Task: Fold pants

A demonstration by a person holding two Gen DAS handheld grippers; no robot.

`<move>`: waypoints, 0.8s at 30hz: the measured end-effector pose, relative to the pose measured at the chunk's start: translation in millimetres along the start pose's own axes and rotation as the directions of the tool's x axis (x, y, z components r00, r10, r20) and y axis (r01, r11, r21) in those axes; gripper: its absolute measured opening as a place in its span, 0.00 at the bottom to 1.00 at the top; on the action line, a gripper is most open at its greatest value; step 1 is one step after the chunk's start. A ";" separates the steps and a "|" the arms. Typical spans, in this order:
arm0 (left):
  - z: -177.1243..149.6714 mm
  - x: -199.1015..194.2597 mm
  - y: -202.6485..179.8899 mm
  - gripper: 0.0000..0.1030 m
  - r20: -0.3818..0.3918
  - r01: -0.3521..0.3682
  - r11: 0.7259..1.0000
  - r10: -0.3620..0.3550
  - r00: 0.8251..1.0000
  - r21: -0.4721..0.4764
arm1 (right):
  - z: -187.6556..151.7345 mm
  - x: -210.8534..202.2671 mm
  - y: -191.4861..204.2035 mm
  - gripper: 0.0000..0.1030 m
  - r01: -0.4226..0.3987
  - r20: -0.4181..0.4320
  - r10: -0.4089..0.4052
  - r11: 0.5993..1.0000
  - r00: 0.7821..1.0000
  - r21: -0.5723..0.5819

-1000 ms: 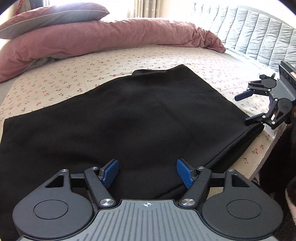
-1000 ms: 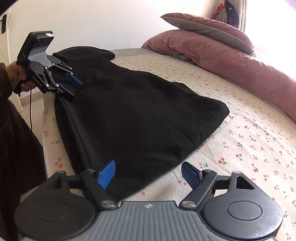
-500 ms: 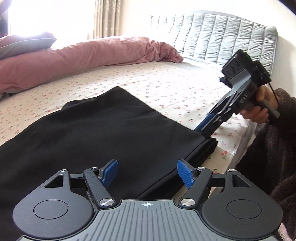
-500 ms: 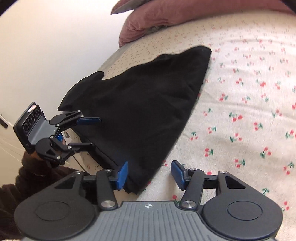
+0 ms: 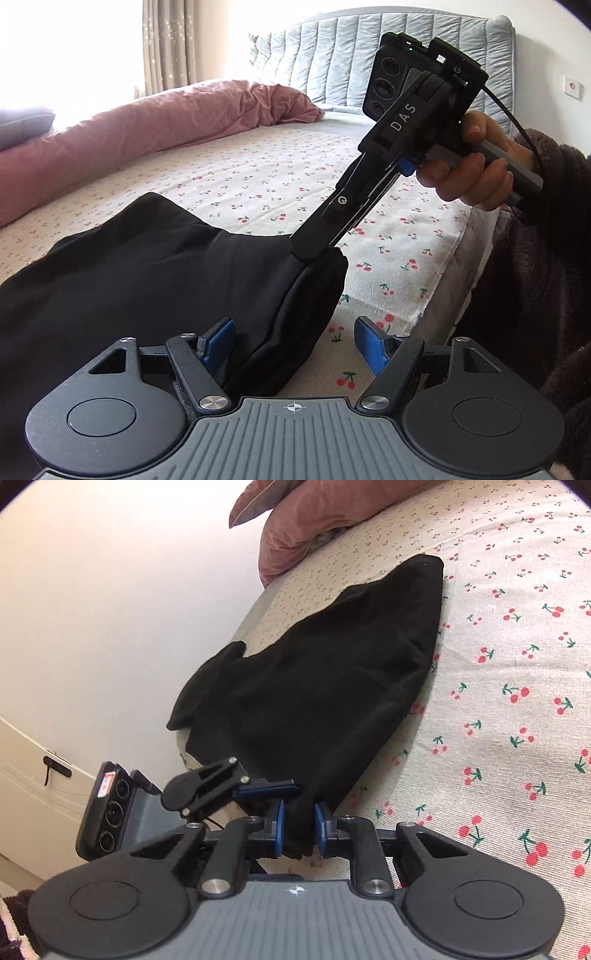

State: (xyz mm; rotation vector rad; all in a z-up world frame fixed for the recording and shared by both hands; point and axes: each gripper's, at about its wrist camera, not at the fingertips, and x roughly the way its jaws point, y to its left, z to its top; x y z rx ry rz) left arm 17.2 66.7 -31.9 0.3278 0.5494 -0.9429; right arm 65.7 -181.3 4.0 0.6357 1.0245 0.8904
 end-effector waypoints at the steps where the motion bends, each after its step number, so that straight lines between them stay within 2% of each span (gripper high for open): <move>1: 0.8 2.8 -2.2 0.70 0.010 -0.028 1.000 0.029 1.000 -0.009 | 2.2 0.0 1.7 0.20 -0.008 0.004 0.008 1.000 1.000 0.003; 4: 3.1 12.0 -11.0 0.69 0.030 -0.137 0.991 0.137 0.990 -0.007 | 7.7 1.4 4.4 0.20 -0.024 0.014 0.024 1.000 1.000 0.007; 7: 3.8 21.9 -20.3 0.65 0.042 -0.238 0.971 0.238 0.970 0.000 | 13.5 -0.5 4.3 0.23 -0.036 0.020 0.036 0.999 0.999 0.008; 9: 3.5 25.0 -23.6 0.61 0.045 -0.267 0.964 0.267 0.963 -0.011 | 15.7 -3.7 1.8 0.31 -0.028 0.037 0.028 1.000 0.999 0.014; 10: 3.2 25.7 -25.0 0.59 0.046 -0.279 0.960 0.280 0.959 -0.016 | 16.5 -9.8 -4.2 0.43 -0.007 0.056 0.006 1.000 0.998 0.021; 12: 2.0 25.3 -27.0 0.52 0.049 -0.298 0.954 0.299 0.953 -0.026 | 21.5 -11.7 -14.2 0.53 0.040 0.084 -0.042 0.999 0.996 0.032; 14: 0.9 24.6 -28.2 0.46 0.050 -0.311 0.949 0.313 0.948 -0.041 | 28.5 -9.8 -28.4 0.53 0.098 0.097 -0.104 0.993 0.990 0.064; 16: 0.2 23.6 -28.5 0.44 0.049 -0.320 0.946 0.323 0.945 -0.057 | 35.0 -2.4 -45.0 0.51 0.125 0.102 -0.138 0.985 0.985 0.118; 17: 0.9 23.7 -28.9 0.42 0.049 -0.325 0.944 0.328 0.943 -0.064 | 38.1 1.2 -50.4 0.43 0.114 0.109 -0.130 0.984 0.986 0.137; 18: 0.9 23.3 -29.2 0.39 0.051 -0.330 0.941 0.334 0.941 -0.070 | 41.4 4.4 -54.1 0.40 0.102 0.124 -0.121 0.984 0.985 0.148; 20: 0.6 22.7 -28.4 0.30 0.050 -0.340 0.937 0.344 0.938 -0.083 | 49.0 10.2 -60.6 0.37 0.101 0.165 -0.124 0.984 0.978 0.144; 24: 2.2 21.5 -24.8 0.23 0.046 -0.330 0.936 0.338 0.940 -0.124 | 68.2 27.4 -69.4 0.27 0.107 0.227 -0.137 0.985 0.964 0.139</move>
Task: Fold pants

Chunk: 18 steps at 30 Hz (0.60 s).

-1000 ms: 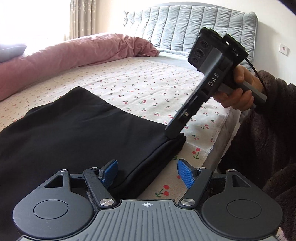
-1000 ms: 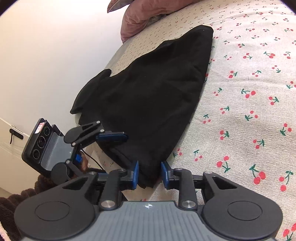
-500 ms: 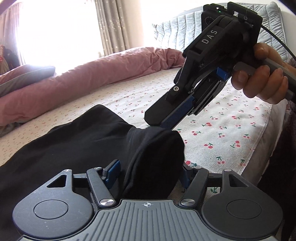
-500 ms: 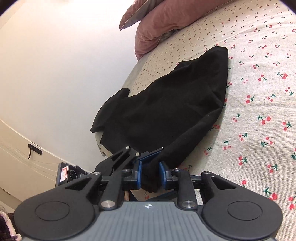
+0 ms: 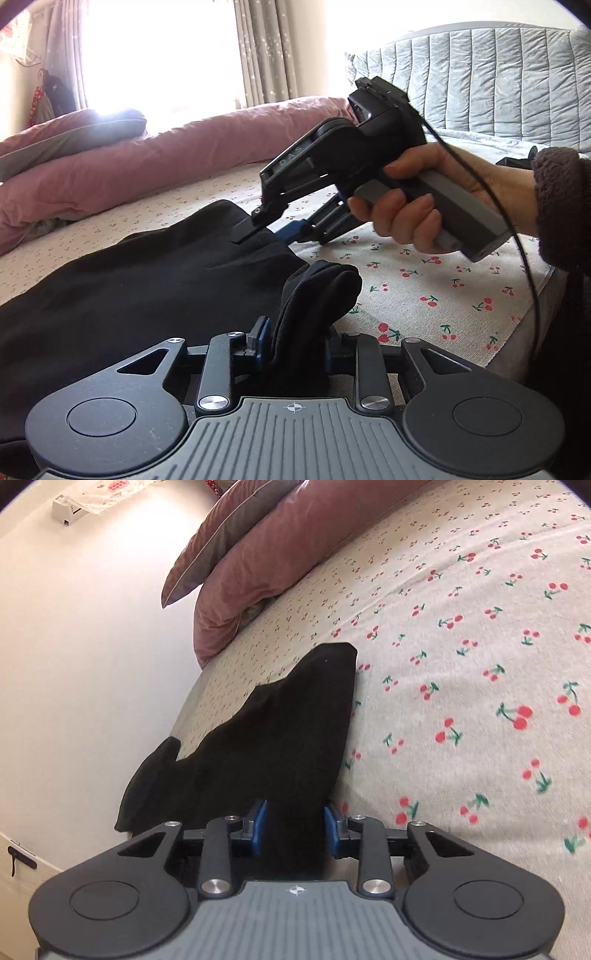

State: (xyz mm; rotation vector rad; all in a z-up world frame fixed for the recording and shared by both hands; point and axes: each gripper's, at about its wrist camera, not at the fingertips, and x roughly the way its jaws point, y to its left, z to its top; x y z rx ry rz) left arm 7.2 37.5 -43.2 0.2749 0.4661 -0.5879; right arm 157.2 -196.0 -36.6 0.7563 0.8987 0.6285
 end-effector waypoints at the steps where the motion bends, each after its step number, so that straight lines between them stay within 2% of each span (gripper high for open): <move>1: 0.6 0.1 0.5 0.21 -0.001 -0.001 1.000 0.001 1.000 -0.006 | 4.8 5.3 -1.3 0.24 -0.002 0.014 0.002 1.000 1.000 0.009; 5: 1.5 0.6 3.2 0.14 -0.004 -0.002 1.000 0.002 1.000 -0.027 | 23.8 22.6 -8.6 0.21 -0.018 0.087 0.013 0.998 0.996 0.057; 6: 1.6 0.4 2.7 0.12 -0.006 -0.001 1.000 0.001 1.000 -0.030 | 27.1 24.0 -11.0 0.17 -0.022 0.104 0.014 0.997 0.994 0.070; 7: 2.4 0.8 3.4 0.09 -0.007 0.002 1.000 -0.002 1.000 -0.031 | 30.3 26.4 -13.6 0.05 -0.024 0.117 0.014 0.996 0.993 0.081; 12: 19.0 1.9 3.1 0.06 0.011 0.052 0.997 -0.052 0.999 -0.064 | 34.0 14.8 -11.7 0.04 0.045 0.151 -0.058 0.995 0.987 0.089; 14: 28.7 3.4 -1.1 0.06 0.023 0.065 0.996 -0.063 0.998 -0.062 | 37.6 6.0 -12.2 0.04 0.038 0.164 -0.056 0.993 0.985 0.113; 18: 49.6 13.7 -10.6 0.06 0.035 0.152 0.983 -0.149 0.988 -0.106 | 46.6 -20.2 -25.5 0.03 0.019 0.218 -0.057 0.985 0.974 0.173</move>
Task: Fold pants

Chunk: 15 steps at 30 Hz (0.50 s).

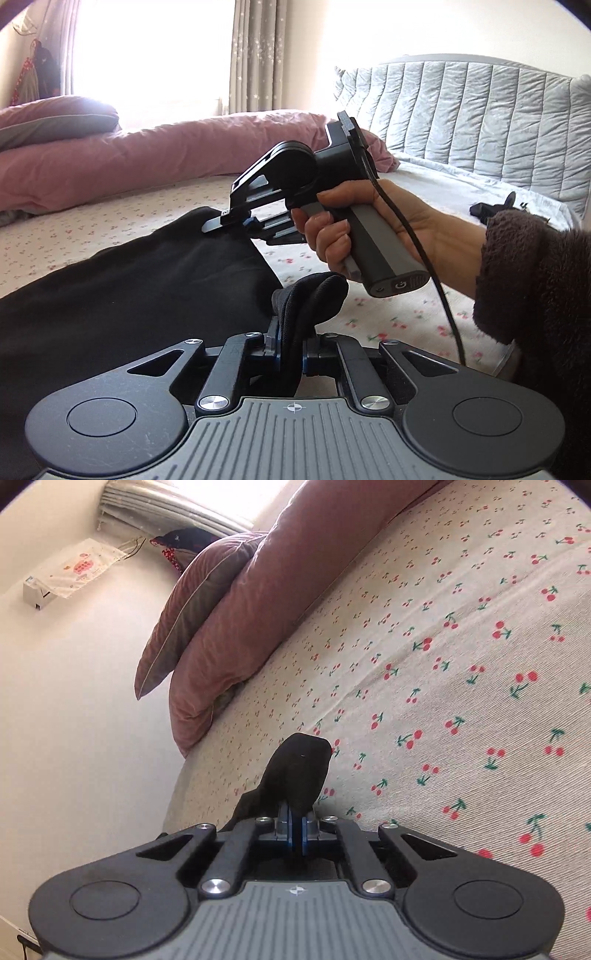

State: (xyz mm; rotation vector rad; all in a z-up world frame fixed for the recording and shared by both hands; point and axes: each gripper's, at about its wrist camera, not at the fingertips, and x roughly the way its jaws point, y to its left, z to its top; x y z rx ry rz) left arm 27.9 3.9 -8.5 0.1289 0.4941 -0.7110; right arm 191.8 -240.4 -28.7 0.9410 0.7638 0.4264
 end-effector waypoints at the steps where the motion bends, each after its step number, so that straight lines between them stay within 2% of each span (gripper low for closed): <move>1: 3.0 2.5 -6.0 0.06 0.004 0.022 1.000 -0.022 1.000 0.000 | 3.6 -7.0 -5.0 0.03 0.003 0.007 -0.003 1.000 1.000 0.017; 5: 9.0 12.9 -30.4 0.06 0.012 0.104 0.994 -0.105 0.994 0.016 | 13.7 -40.9 -34.4 0.03 0.036 0.042 -0.041 0.992 0.998 0.119; 9: 10.2 27.1 -45.0 0.06 -0.019 0.192 0.981 -0.192 0.981 -0.012 | 11.5 -76.3 -57.1 0.03 0.074 0.057 -0.084 0.984 0.995 0.163; 15: 10.5 33.0 -45.6 0.06 -0.036 0.239 0.967 -0.243 0.969 -0.094 | 2.0 -94.0 -64.6 0.04 0.102 0.072 -0.119 0.974 0.990 0.202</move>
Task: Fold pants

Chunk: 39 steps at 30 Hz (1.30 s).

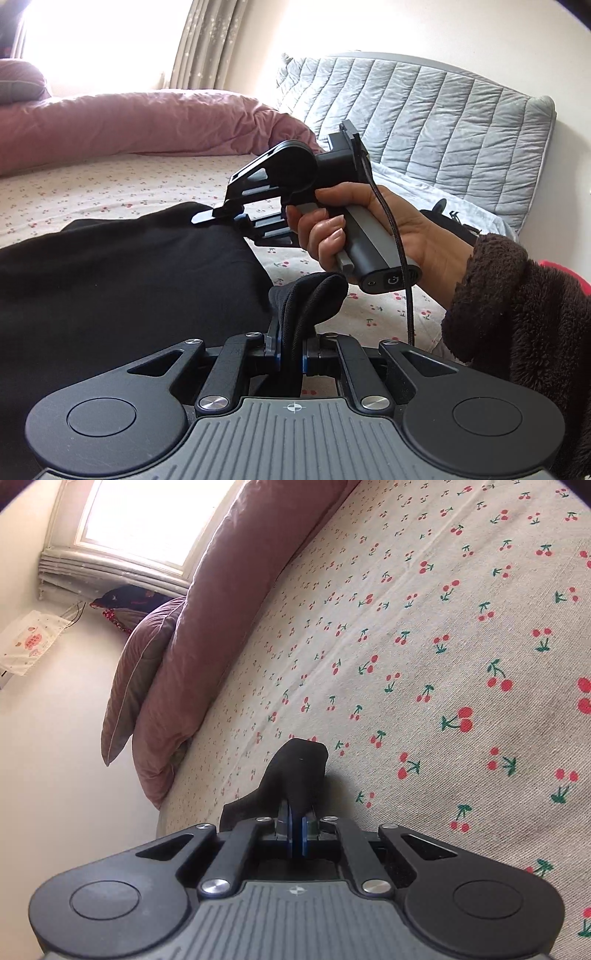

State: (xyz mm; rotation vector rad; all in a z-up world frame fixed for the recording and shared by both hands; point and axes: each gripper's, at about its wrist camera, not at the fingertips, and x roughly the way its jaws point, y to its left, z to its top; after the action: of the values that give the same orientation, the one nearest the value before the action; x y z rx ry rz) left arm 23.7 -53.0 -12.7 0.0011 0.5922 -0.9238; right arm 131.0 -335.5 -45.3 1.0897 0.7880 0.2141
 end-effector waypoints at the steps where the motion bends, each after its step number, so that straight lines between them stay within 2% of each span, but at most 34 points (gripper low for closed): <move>1: 0.4 -3.1 3.3 0.06 0.006 0.001 1.000 -0.001 1.000 -0.016 | -0.9 -0.6 1.5 0.04 -0.005 0.002 0.005 1.000 1.000 0.002; 9: 4.6 -55.3 34.3 0.06 0.108 -0.059 0.992 0.071 0.992 -0.110 | -3.3 6.5 36.5 0.05 -0.054 0.024 0.055 0.998 0.998 -0.029; 13: -3.7 -85.9 60.2 0.06 0.133 -0.102 0.978 0.127 0.983 -0.181 | -11.5 20.2 63.6 0.05 -0.062 0.015 0.063 0.995 0.998 -0.079; 16: -3.7 -90.5 66.5 0.06 0.143 -0.134 0.962 0.171 0.975 -0.238 | -23.0 38.7 88.8 0.05 -0.069 -0.013 0.068 0.990 0.998 -0.121; 23: -8.0 -97.3 81.2 0.07 0.110 -0.215 0.920 0.263 0.958 -0.328 | -64.1 102.8 149.0 0.05 -0.089 -0.131 0.058 0.966 0.990 -0.241; 25: -13.3 -109.5 92.2 0.07 0.098 -0.230 0.909 0.279 0.955 -0.347 | -76.6 121.3 161.4 0.06 -0.089 -0.161 0.046 0.959 0.986 -0.269; 28: -21.7 -124.4 111.0 0.08 0.044 -0.259 0.894 0.295 0.955 -0.365 | -93.3 146.4 177.6 0.09 -0.087 -0.191 0.029 0.948 0.981 -0.306; 29: -24.9 -128.4 117.6 0.11 0.020 -0.261 0.891 0.289 0.957 -0.371 | -97.5 152.7 180.7 0.10 -0.087 -0.200 0.023 0.946 0.980 -0.314; 31: -28.1 -129.6 128.8 0.17 -0.050 -0.256 0.908 0.254 0.966 -0.331 | -106.2 165.1 187.3 0.15 -0.079 -0.211 0.008 0.941 0.977 -0.328; 33: -31.8 -133.8 136.6 0.24 -0.066 -0.240 0.922 0.231 0.971 -0.305 | -111.7 172.9 190.7 0.21 -0.065 -0.215 -0.012 0.935 0.976 -0.349; 34: -31.3 -135.2 140.0 0.31 -0.075 -0.230 0.929 0.218 0.973 -0.291 | -115.4 177.9 194.2 0.28 -0.059 -0.216 -0.021 0.931 0.976 -0.359; 35: -29.6 -137.4 142.9 0.43 -0.079 -0.219 0.935 0.205 0.975 -0.277 | -116.4 179.6 194.5 0.34 -0.061 -0.221 -0.021 0.931 0.975 -0.360; 36: -27.1 -139.8 139.2 0.54 -0.089 -0.202 0.945 0.185 0.979 -0.258 | -116.5 180.0 194.0 0.45 -0.063 -0.224 -0.018 0.934 0.975 -0.352; 37: -26.0 -143.6 139.0 0.72 -0.099 -0.186 0.953 0.166 0.981 -0.240 | -116.7 179.0 194.0 0.52 -0.067 -0.225 -0.013 0.937 0.974 -0.343; 39: -25.7 -152.9 143.3 0.73 -0.074 -0.197 0.955 0.185 0.980 -0.223 | -116.7 175.3 196.2 0.52 -0.078 -0.236 -0.009 0.930 0.972 -0.358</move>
State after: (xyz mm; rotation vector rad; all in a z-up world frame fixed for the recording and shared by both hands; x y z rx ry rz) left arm 49.1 155.9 3.9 -0.1237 0.7321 -0.6653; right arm 220.4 -68.4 14.1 0.7313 0.8979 0.5076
